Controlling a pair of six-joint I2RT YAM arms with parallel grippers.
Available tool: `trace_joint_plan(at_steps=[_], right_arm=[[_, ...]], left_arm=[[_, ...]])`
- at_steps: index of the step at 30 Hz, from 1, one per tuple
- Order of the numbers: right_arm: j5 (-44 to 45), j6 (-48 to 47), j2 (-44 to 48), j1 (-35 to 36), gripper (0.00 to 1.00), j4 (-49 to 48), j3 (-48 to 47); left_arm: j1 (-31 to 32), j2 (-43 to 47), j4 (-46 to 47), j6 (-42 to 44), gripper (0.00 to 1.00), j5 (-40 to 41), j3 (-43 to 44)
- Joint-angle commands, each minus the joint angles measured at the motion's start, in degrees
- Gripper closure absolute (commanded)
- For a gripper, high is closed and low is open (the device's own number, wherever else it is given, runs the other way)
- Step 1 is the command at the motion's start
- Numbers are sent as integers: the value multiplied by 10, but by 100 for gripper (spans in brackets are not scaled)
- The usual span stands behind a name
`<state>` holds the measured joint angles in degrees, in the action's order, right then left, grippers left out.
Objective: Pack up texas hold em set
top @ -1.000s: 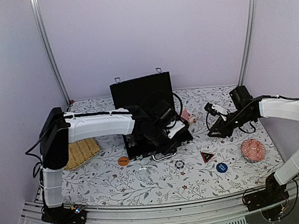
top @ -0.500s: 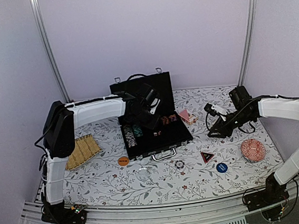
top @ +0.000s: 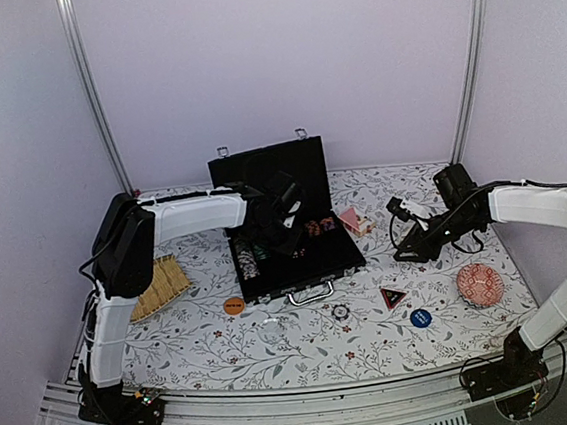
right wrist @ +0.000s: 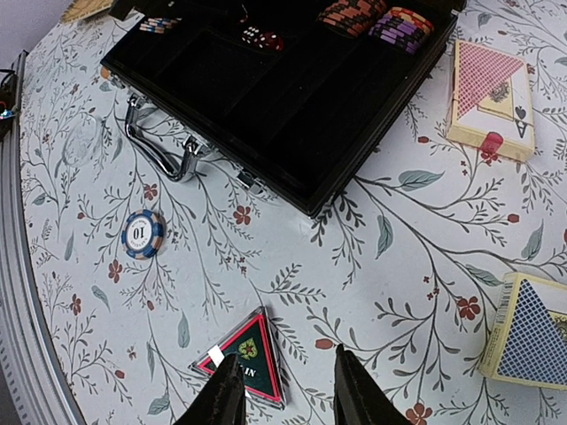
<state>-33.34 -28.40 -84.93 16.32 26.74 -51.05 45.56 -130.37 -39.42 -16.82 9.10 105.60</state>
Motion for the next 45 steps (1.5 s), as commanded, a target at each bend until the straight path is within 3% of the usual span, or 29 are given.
trace_joint_plan(at_steps=[1,26,33,45], right_arm=[[-7,-9,-10,-2,64,5,-13],[-11,-15,-25,-2,64,10,-18],[-12,-17,-28,-2,64,13,-19],[-14,-18,-35,-2,64,15,-21]], left_arm=[[-11,-15,-7,-11,95,1,10],[-13,-5,-9,-20,92,-34,10],[-13,-11,-17,-23,78,-31,12],[-13,40,-15,-20,68,-11,9]])
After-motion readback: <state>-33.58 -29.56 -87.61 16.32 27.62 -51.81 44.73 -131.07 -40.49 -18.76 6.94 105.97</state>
